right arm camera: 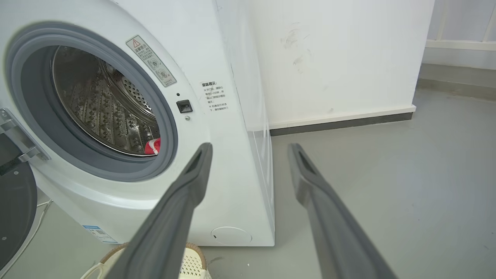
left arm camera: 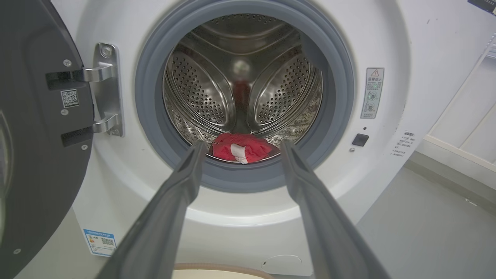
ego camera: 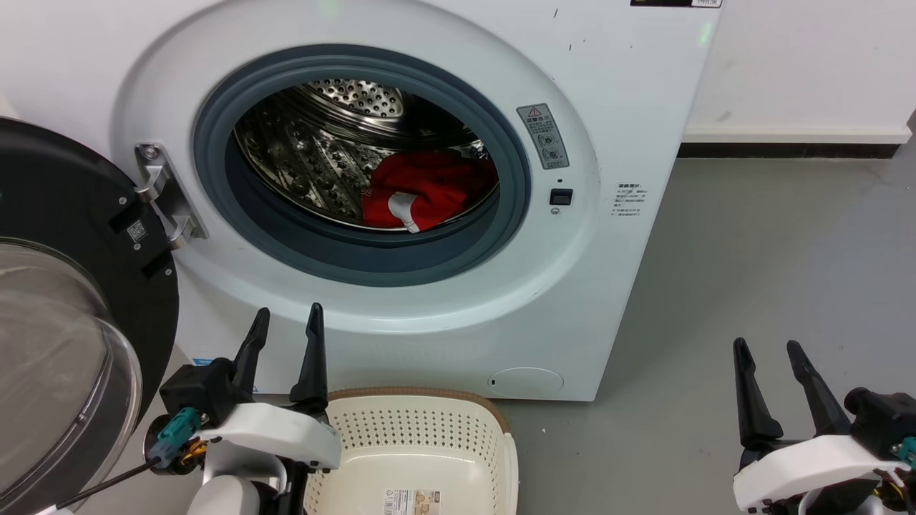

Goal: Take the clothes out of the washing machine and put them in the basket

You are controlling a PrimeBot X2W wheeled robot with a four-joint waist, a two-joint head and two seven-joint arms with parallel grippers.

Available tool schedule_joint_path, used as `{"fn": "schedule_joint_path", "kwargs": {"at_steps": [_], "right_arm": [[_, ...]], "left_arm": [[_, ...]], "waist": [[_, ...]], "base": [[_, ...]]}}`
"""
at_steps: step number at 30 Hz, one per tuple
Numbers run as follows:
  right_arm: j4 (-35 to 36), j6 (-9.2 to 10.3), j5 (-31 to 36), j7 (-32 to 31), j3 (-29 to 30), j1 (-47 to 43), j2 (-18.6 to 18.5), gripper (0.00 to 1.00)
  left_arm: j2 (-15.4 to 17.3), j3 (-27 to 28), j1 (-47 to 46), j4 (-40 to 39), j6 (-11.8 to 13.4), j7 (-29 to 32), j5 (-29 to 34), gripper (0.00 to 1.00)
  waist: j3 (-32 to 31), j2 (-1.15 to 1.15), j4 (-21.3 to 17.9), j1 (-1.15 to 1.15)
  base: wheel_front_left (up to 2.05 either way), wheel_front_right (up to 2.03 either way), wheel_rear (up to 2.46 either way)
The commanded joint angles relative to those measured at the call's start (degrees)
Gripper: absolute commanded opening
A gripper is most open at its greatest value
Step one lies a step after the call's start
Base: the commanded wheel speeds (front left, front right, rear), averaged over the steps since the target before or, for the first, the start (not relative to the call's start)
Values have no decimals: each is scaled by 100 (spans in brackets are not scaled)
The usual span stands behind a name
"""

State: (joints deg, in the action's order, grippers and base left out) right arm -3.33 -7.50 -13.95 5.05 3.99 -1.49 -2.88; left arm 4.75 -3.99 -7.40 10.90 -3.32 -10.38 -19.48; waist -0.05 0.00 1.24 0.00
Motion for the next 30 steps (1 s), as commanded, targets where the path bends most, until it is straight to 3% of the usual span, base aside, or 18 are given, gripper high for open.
{"fn": "schedule_joint_path", "kwargs": {"at_steps": [1,30], "right_arm": [[79,2,184,52,10,-56,-2,100],[106,2,1461,240,55,-149,1,100]], "left_arm": [[36,-35,-126,-29,26,-61,170,100],[49,-97,-162,121,146,-406,1413,100]], "waist": [[-1,0,5,0],[4,0,73,0]], "base": [[0,0,0],[0,0,0]]}}
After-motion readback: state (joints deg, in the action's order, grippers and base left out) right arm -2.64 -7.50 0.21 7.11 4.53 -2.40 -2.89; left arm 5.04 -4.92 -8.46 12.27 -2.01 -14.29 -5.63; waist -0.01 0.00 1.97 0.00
